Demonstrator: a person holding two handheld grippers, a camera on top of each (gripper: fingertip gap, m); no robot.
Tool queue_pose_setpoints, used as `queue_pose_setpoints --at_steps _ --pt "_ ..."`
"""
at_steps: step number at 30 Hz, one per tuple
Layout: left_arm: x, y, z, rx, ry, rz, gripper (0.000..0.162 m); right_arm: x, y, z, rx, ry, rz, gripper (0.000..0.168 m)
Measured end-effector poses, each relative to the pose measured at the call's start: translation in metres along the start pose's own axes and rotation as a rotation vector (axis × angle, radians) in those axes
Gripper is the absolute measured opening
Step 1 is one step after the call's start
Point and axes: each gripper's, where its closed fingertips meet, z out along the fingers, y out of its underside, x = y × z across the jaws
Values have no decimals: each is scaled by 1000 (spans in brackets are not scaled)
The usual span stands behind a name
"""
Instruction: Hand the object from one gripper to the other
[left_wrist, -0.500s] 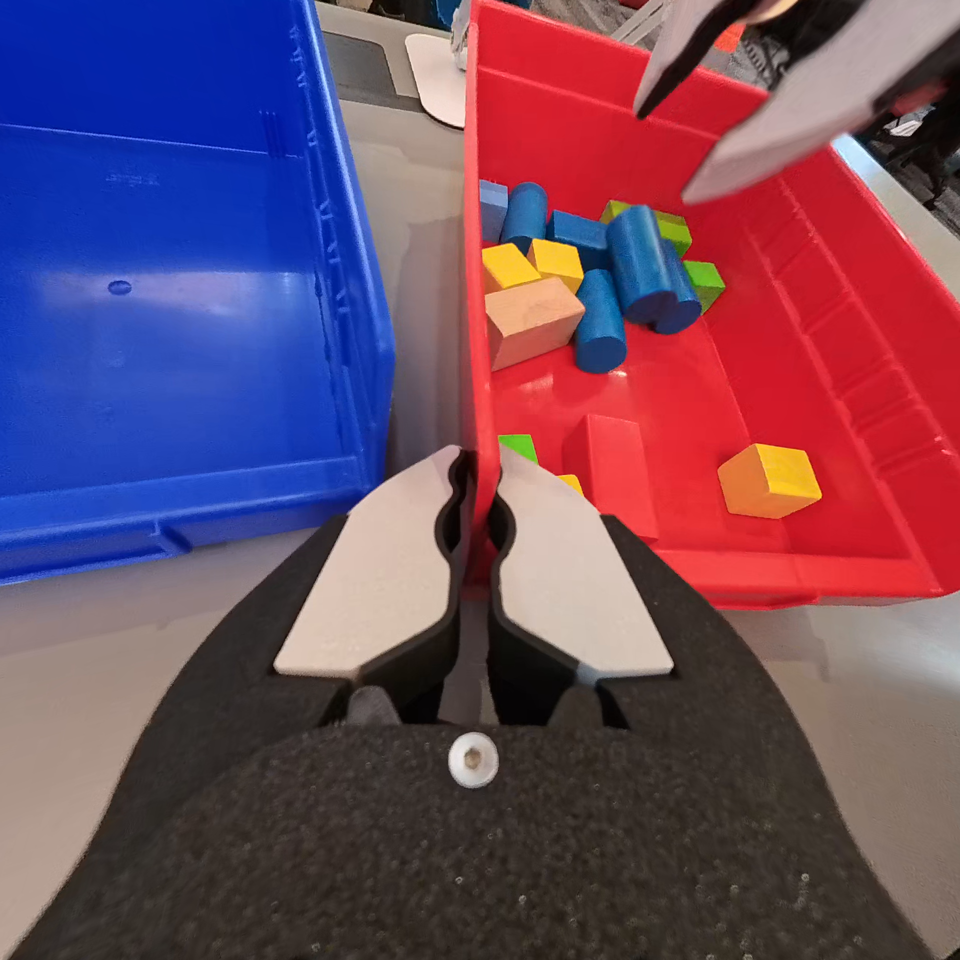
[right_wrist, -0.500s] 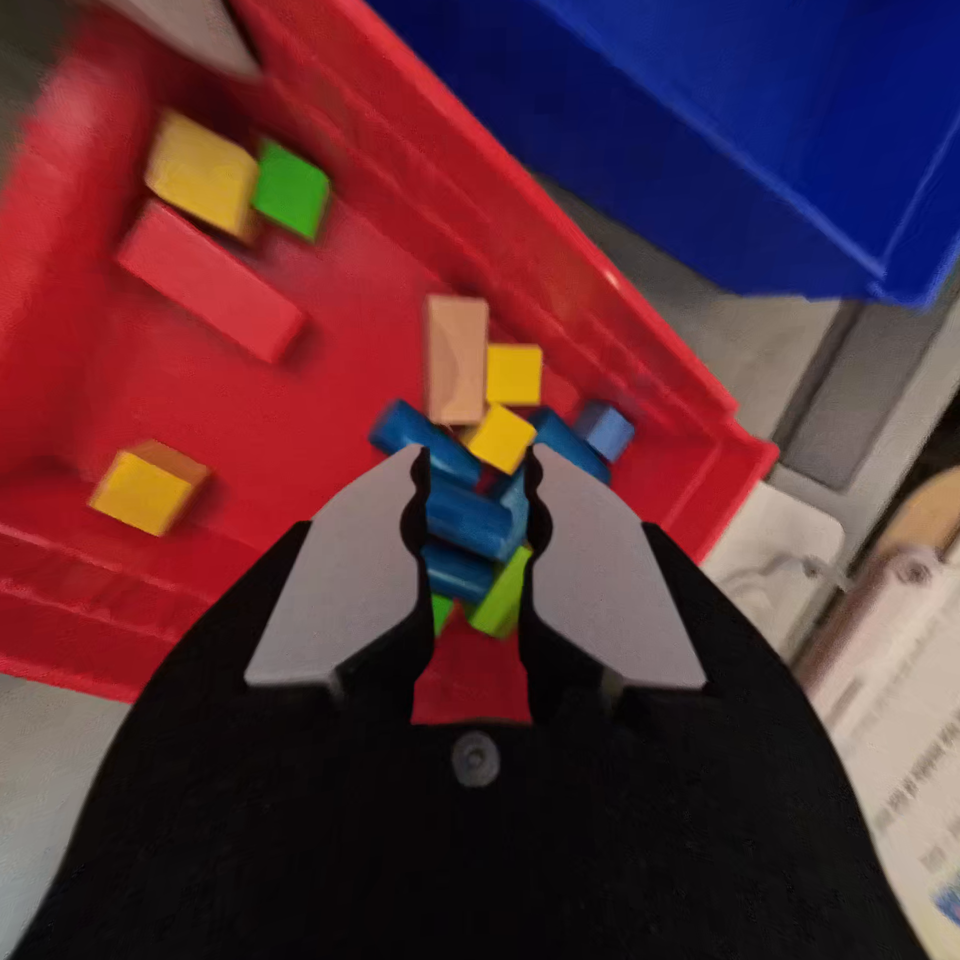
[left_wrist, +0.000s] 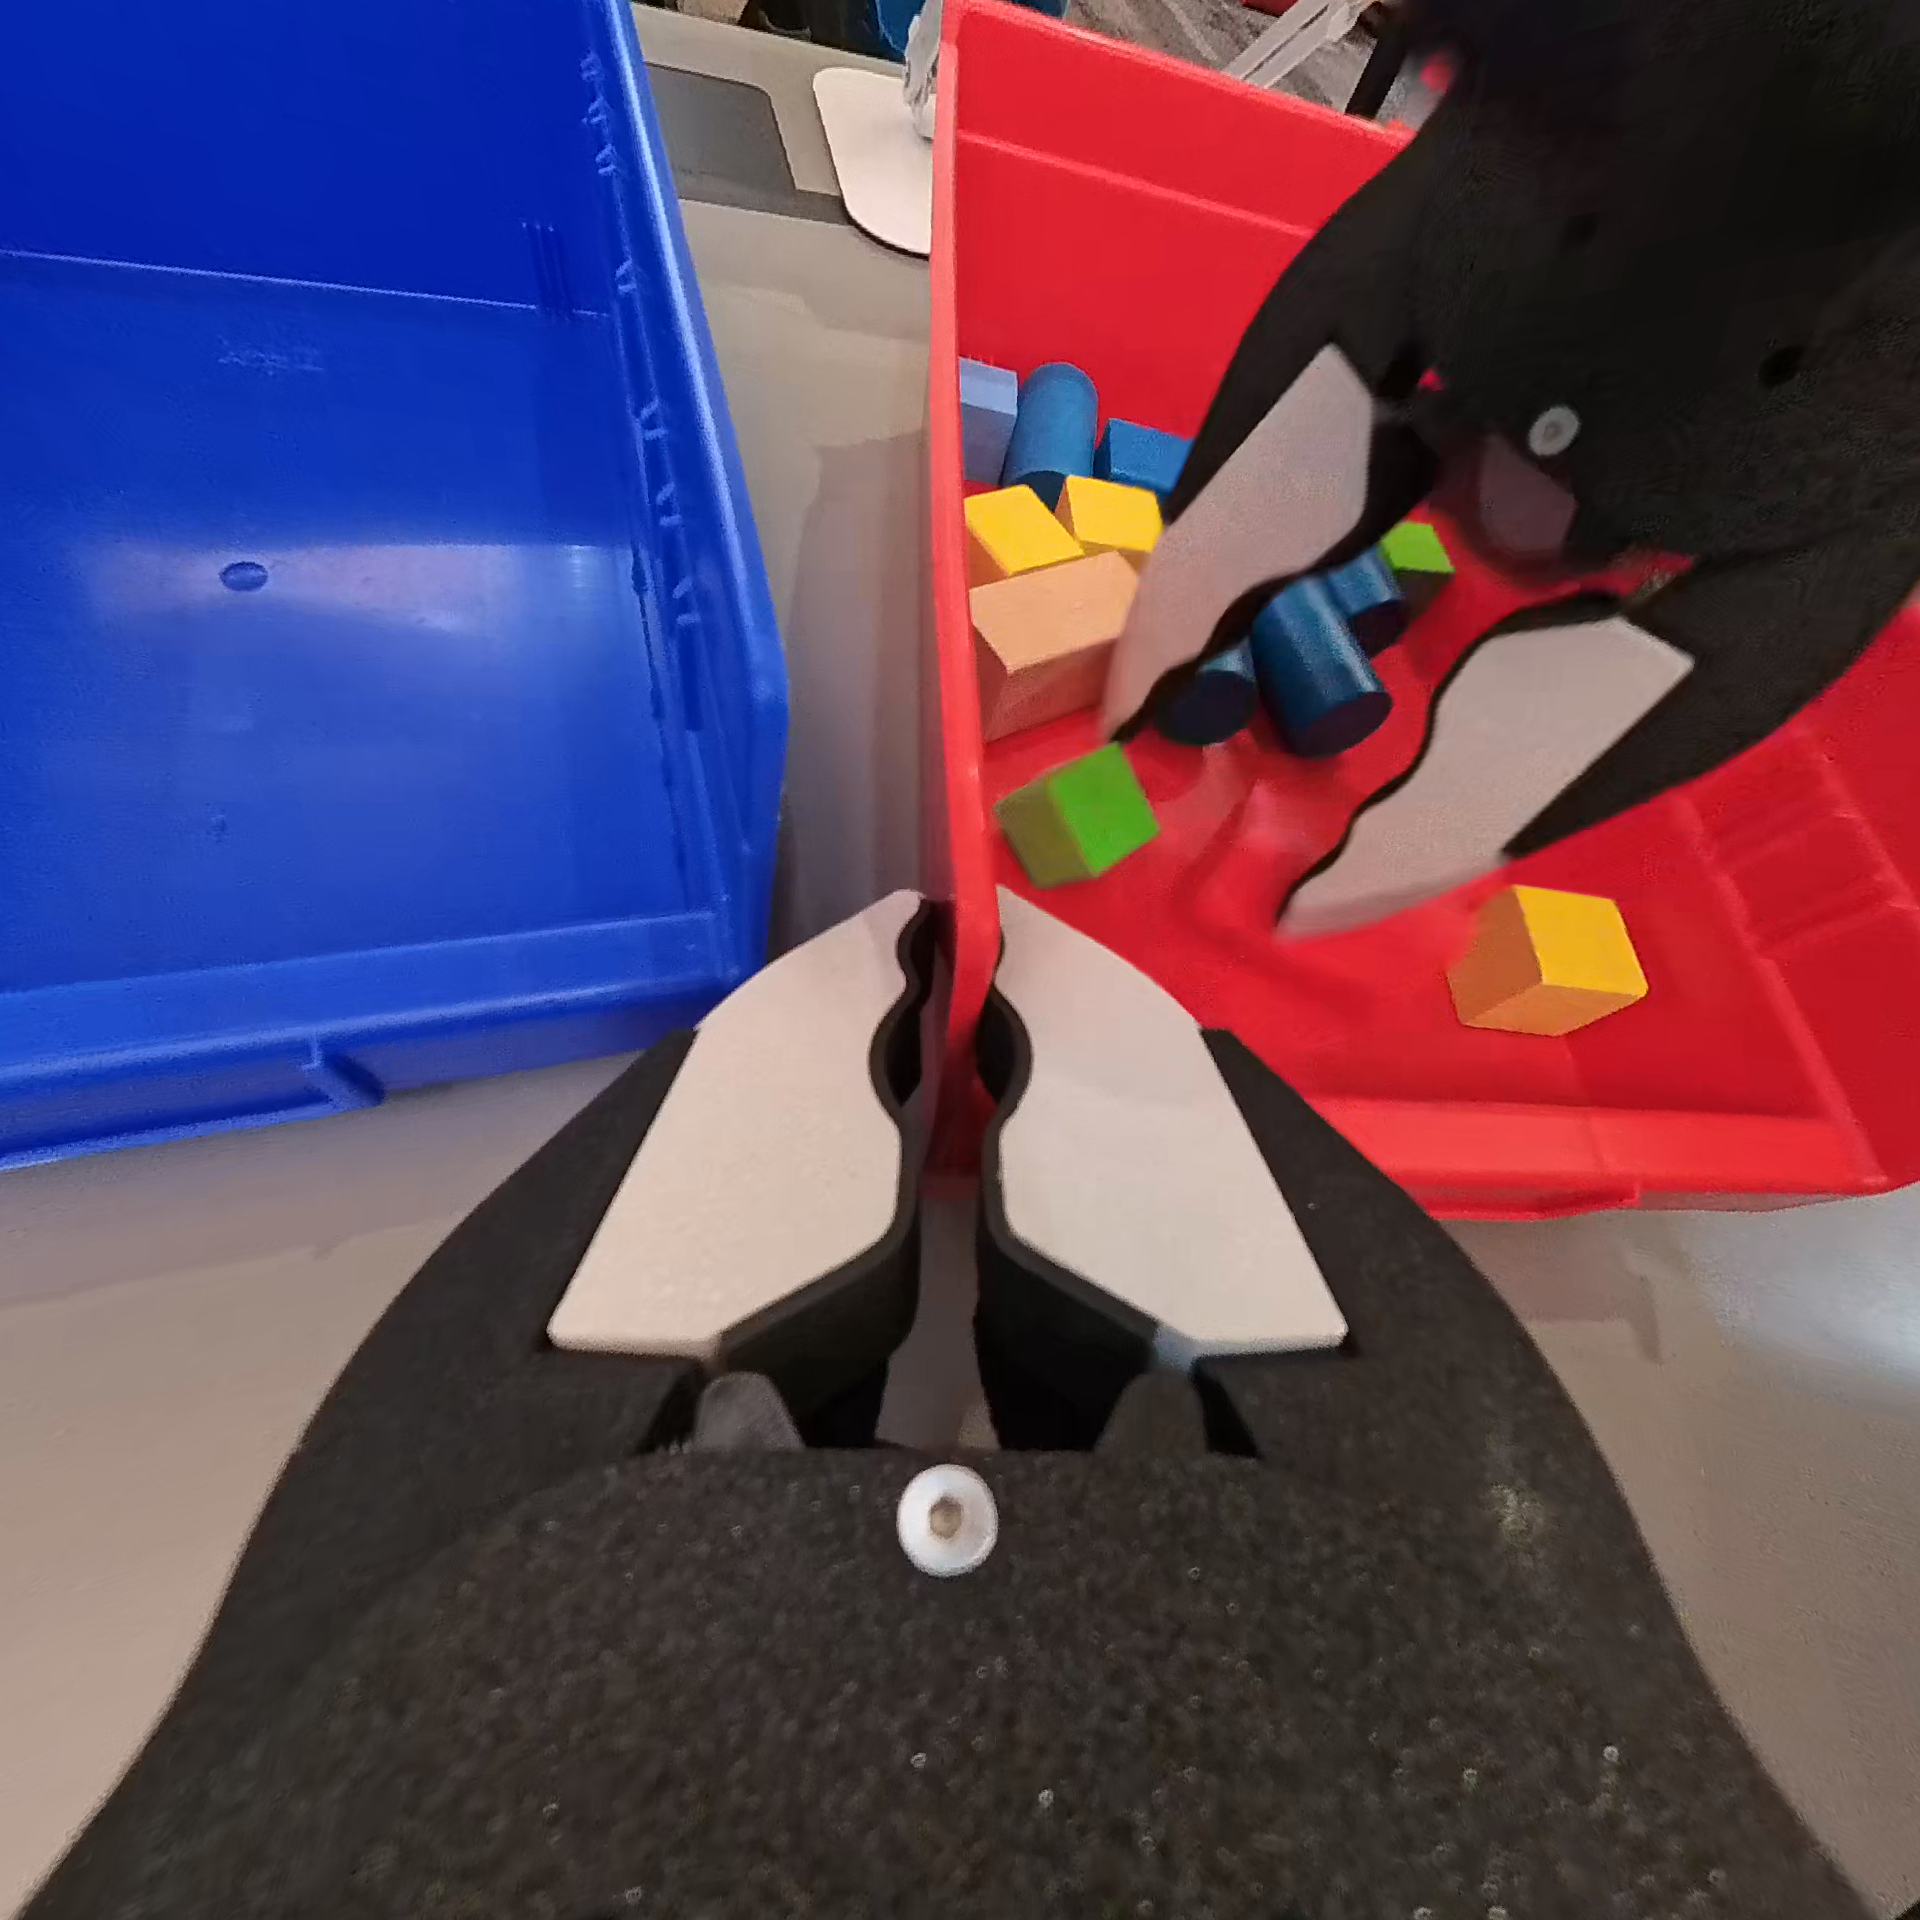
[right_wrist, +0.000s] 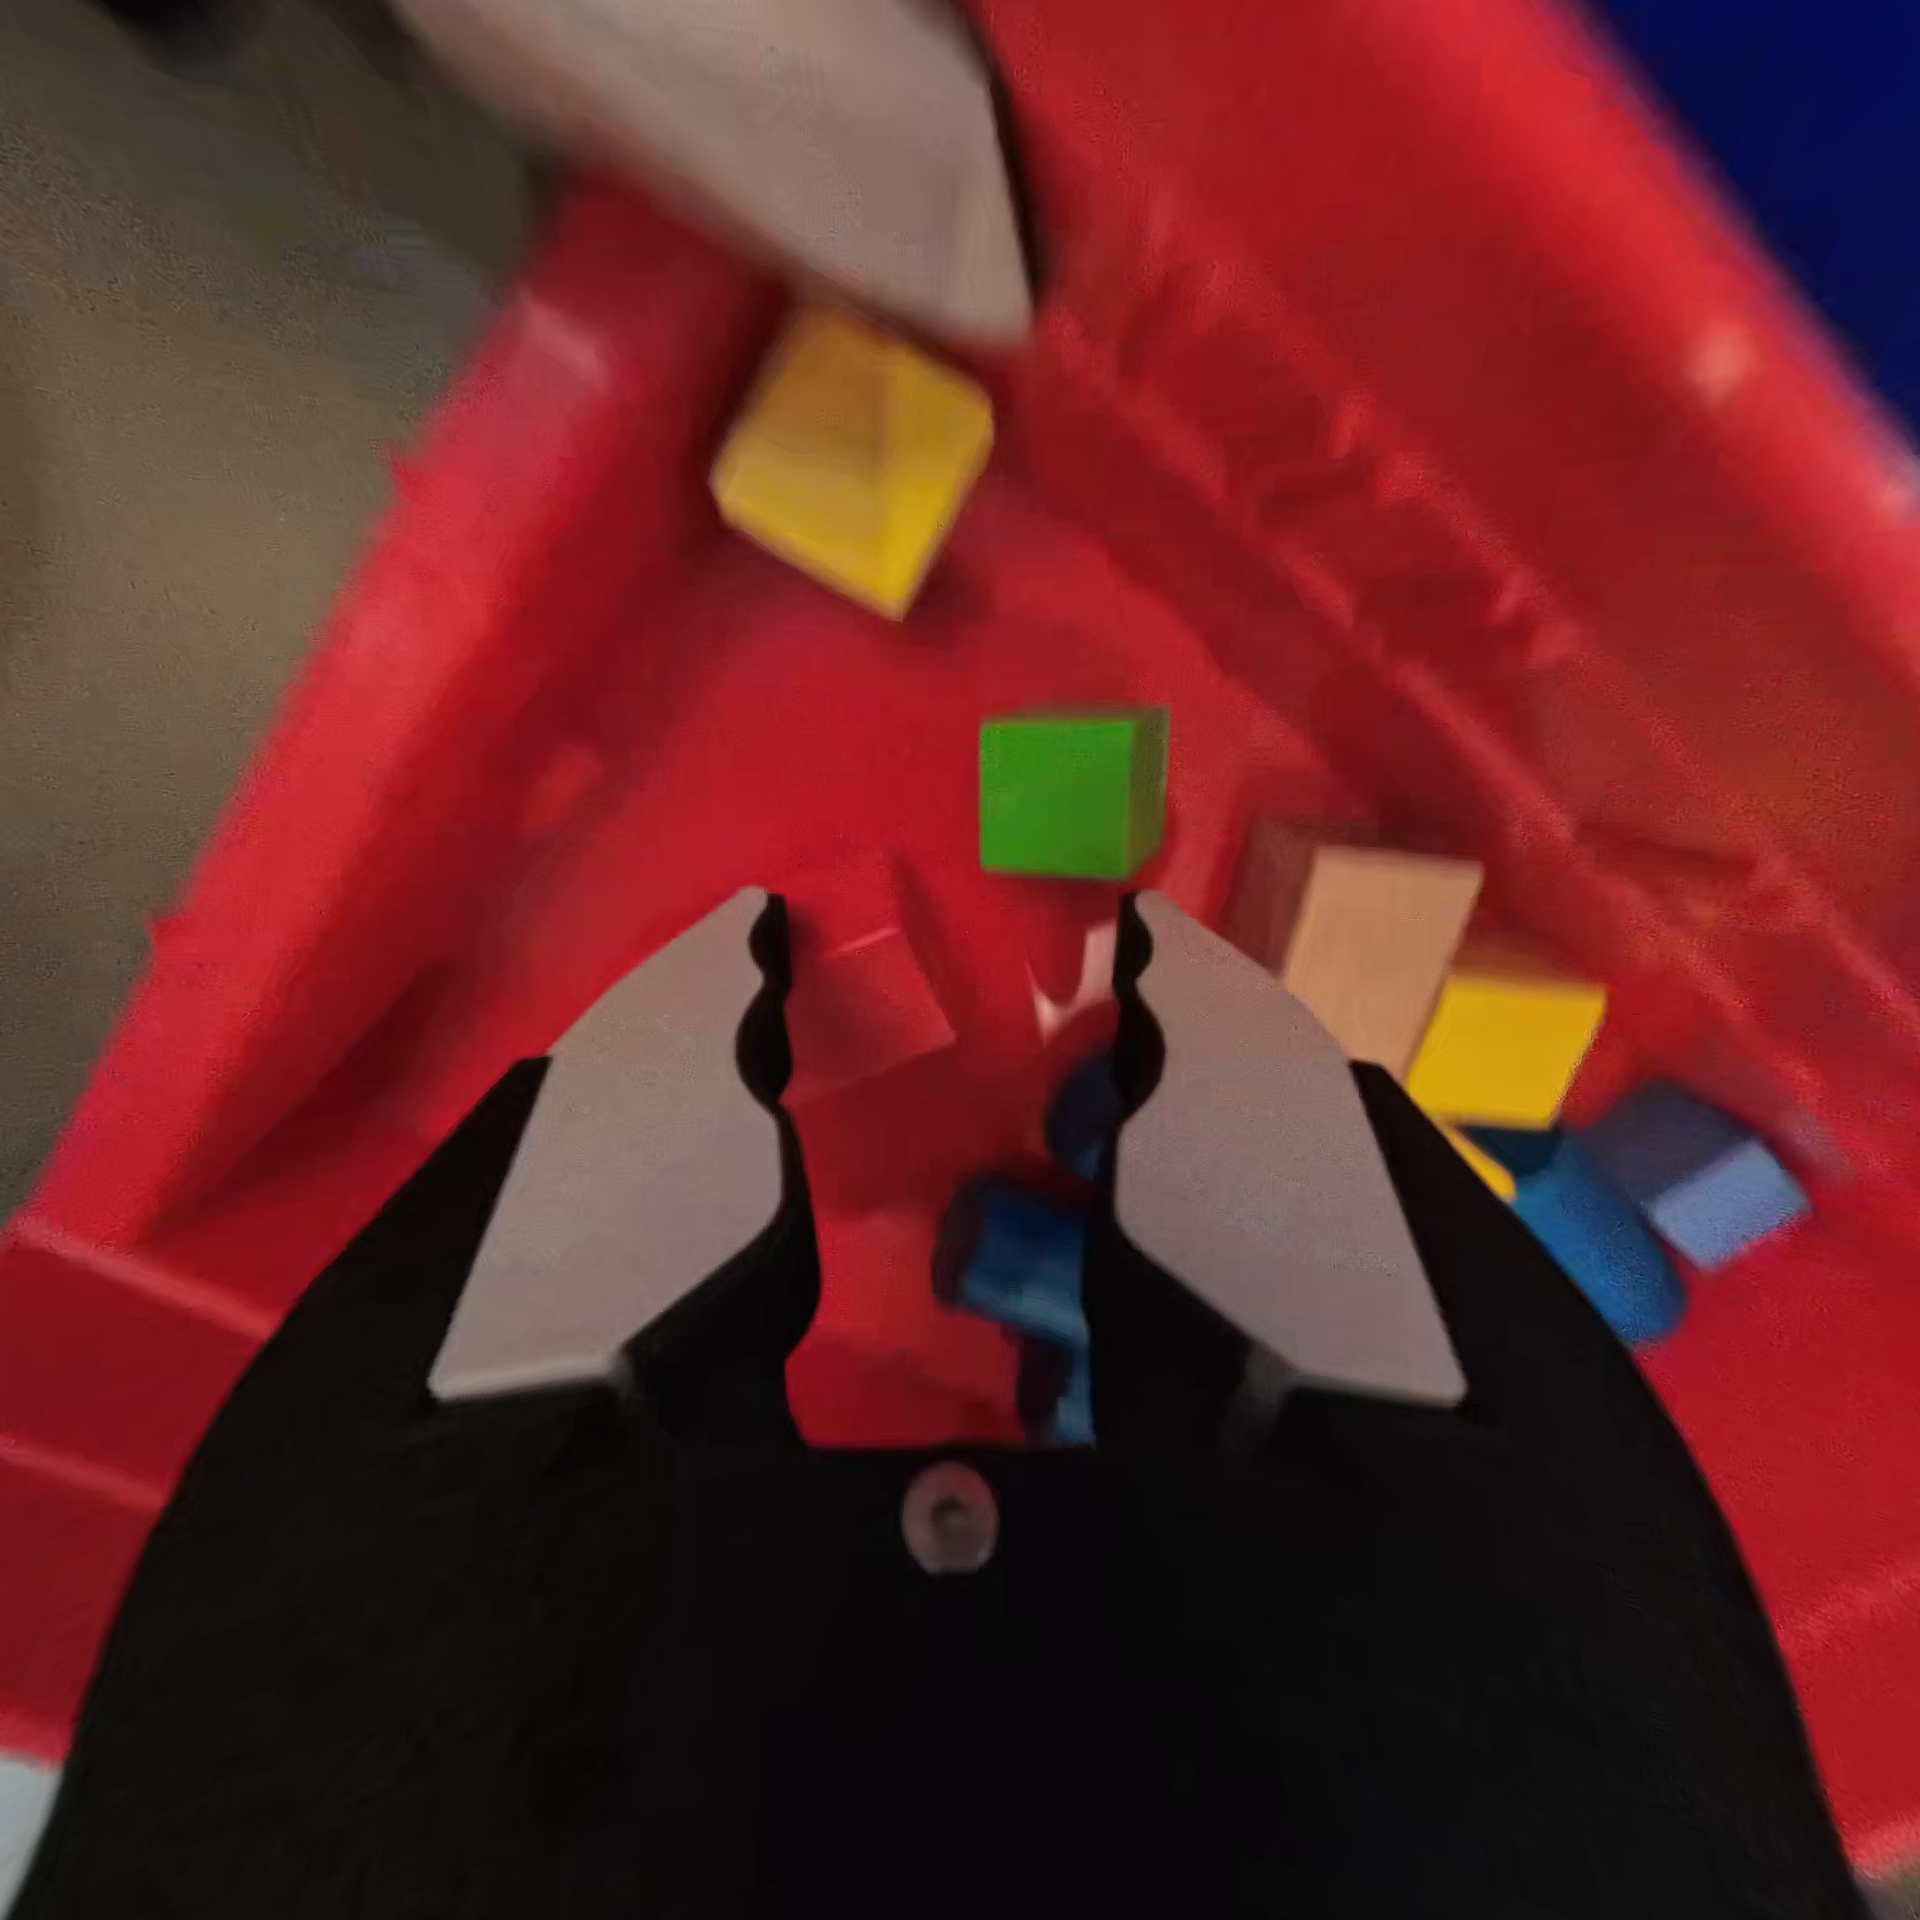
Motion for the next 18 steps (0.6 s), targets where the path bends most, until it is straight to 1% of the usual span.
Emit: queue_pose_setpoints --at_steps 1,2,3,4,5,6,8,10,12,14,16,17,18 --pt "0 0 0 0 2 -1 5 9 33 -4 -174 50 -11 65" --pt "0 0 0 0 3 -2 5 20 58 -13 -285 110 -17 71" --pt "0 0 0 0 3 -1 5 26 69 -23 -305 136 -7 71" --pt "0 0 0 1 0 0 5 26 69 -33 -254 134 21 67" --pt "0 0 0 1 0 1 5 24 62 -42 -184 125 47 60" --pt "0 0 0 1 -1 1 5 19 53 -50 -117 116 56 59" --pt "0 0 0 1 -1 -1 5 3 34 -59 -25 83 8 60" --pt "1 0 0 1 -1 -3 5 -22 4 -56 93 13 -56 63" --pt "1 0 0 3 0 -10 5 -27 -33 -45 220 52 -91 63" --pt "1 0 0 4 1 -15 5 -20 -56 -29 277 103 -106 58" --pt "1 0 0 6 5 -19 5 -14 -64 -12 276 114 -137 48" --pt "1 0 0 6 6 -18 5 -14 -67 -4 281 93 -151 40" --pt "1 0 0 6 6 -18 5 -18 -69 0 291 43 -175 28"
